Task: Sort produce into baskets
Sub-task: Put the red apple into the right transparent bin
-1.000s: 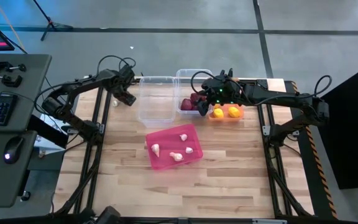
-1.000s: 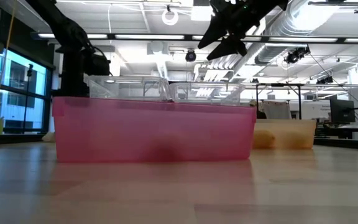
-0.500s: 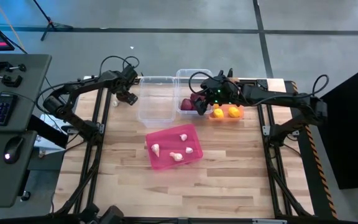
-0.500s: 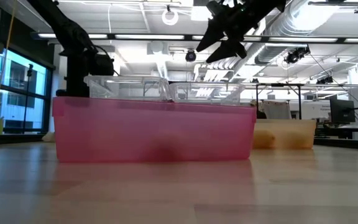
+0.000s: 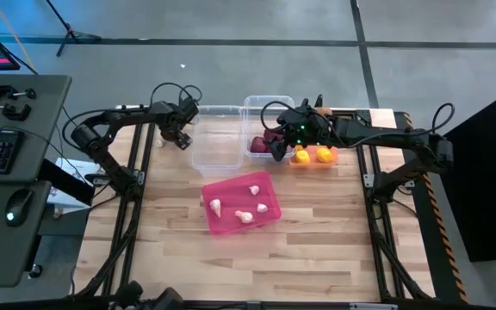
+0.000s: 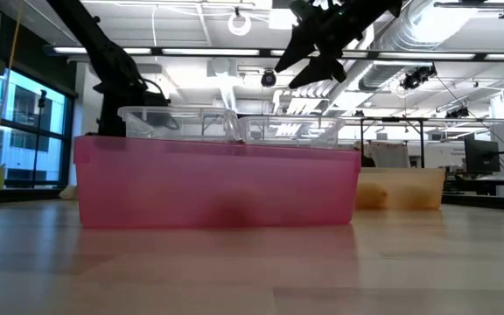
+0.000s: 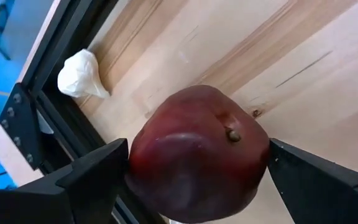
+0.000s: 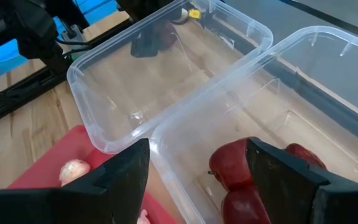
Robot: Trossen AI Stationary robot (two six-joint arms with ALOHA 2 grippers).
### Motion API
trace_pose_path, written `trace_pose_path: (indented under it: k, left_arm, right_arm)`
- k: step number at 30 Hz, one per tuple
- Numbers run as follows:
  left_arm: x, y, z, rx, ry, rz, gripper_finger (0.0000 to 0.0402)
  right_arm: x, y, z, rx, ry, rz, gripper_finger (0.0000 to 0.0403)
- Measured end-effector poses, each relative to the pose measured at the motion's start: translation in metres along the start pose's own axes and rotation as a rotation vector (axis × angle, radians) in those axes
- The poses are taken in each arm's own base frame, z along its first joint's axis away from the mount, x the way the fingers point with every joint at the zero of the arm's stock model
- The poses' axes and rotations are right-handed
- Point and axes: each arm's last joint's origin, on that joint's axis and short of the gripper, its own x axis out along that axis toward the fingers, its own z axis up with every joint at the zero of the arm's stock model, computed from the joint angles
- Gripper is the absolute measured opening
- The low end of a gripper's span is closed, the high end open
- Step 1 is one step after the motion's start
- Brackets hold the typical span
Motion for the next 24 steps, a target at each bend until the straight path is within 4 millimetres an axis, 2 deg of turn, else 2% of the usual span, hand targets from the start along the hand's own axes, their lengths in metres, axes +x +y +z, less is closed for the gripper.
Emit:
trace_pose_path:
  k: [8,14,17,22,24]
  left_arm:
    - [0.009,-0.013,0.003,-0.006,0.035,0.081,0.0362]
    - [0.007,-0.014,0.002,0.001,0.035,0.068,0.0358]
    - [0.005,-0.007,-0.002,-0.01,0.049,0.071,0.033]
    - [-0.006,0.011,-0.01,-0.065,0.045,0.095,0.024]
    - [-0.015,0.017,-0.012,-0.094,0.01,0.094,0.0235]
  right_arm:
    - [0.0,0.0,0.0,0.0,0.002,0.004,0.0257]
    - [0.0,0.0,0.0,0.021,0.004,0.01,0.0257]
    - [0.0,0.0,0.0,0.021,0.004,0.011,0.0257]
    - [0.0,0.0,0.0,0.02,0.004,0.01,0.0257]
    - [0.0,0.0,0.0,0.019,0.004,0.01,0.0257]
